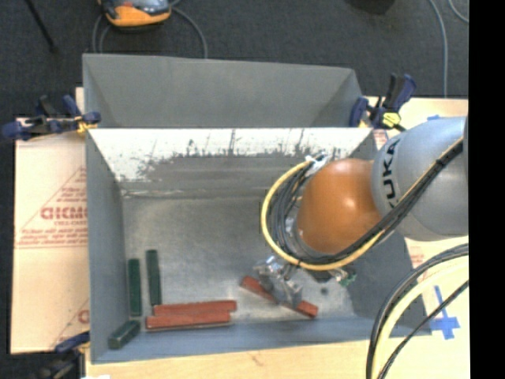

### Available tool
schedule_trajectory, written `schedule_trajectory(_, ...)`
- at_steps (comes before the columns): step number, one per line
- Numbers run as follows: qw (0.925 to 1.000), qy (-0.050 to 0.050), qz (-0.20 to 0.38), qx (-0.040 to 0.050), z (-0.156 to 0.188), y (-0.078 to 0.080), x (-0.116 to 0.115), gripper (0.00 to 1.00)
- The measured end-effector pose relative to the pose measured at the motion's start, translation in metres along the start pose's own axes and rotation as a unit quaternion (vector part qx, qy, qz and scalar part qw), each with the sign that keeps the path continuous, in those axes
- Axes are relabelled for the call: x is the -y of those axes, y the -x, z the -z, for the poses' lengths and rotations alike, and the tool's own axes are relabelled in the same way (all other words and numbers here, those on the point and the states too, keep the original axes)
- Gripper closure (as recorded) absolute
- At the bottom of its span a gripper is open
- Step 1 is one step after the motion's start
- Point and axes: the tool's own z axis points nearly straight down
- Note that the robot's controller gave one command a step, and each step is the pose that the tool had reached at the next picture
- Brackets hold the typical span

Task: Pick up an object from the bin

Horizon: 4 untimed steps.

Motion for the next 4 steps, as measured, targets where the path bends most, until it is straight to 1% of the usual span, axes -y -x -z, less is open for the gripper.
schedule_trajectory(1, 1.0, 0.001, 0.001, -0.0023, -0.0077, -0.0039, -0.001, 0.0)
schedule_trajectory(2, 1.0, -0.003, 0.0, 0.0054, -0.0018, 0.0014, 0.0017, 1.0)
schedule_trajectory(3, 1.0, 0.001, 0.001, -0.0024, -0.0083, -0.0045, -0.0011, 0.0)
schedule_trajectory(4, 1.0, 0.001, 0.001, -0.002, -0.0077, -0.0042, -0.0008, 1.0)
